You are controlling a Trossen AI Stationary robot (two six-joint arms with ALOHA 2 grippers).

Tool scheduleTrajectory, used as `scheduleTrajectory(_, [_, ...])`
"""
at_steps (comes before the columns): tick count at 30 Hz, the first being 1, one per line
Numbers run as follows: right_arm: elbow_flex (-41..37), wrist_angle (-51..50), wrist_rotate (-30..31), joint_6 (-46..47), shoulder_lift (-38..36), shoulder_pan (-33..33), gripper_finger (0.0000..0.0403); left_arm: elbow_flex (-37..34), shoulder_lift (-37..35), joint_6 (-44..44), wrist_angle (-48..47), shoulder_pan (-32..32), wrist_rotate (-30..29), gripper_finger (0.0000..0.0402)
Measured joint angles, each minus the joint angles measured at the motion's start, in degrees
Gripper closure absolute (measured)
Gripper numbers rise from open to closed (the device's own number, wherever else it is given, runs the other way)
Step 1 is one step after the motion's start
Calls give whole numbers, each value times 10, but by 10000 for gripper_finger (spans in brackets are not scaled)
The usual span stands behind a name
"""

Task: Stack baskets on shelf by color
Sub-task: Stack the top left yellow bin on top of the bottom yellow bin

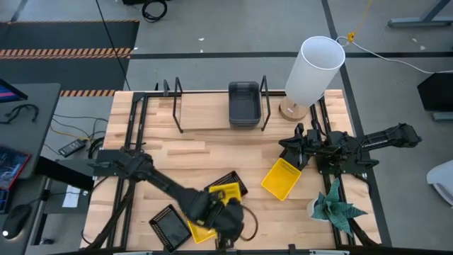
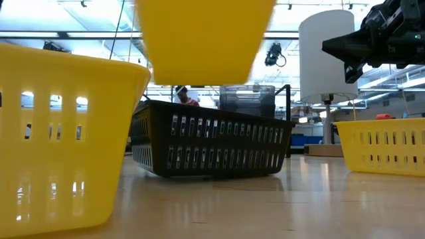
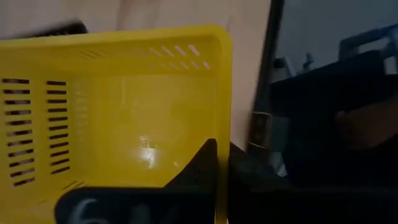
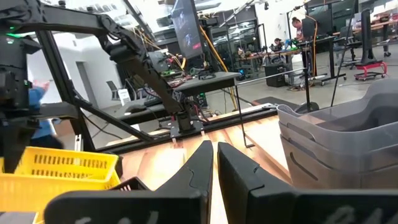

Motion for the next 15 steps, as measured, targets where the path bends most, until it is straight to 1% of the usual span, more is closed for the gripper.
scheduleTrajectory(5, [0,0,0,0,0,0,375,-1,-11,-125,3,-54,-10,389])
scheduleTrajectory(8, [0,0,0,0,0,0,375,-1,-10,-201,-4,-88,-2,389])
scheduleTrajectory(10, [0,0,0,0,0,0,375,-1,-9,-241,-3,-107,-15,389])
scheduleTrajectory(12, [0,0,0,0,0,0,375,-1,-9,-264,-8,-123,-39,389])
scheduleTrajectory(15, [0,0,0,0,0,0,375,-8,-8,-267,-30,-133,-78,390])
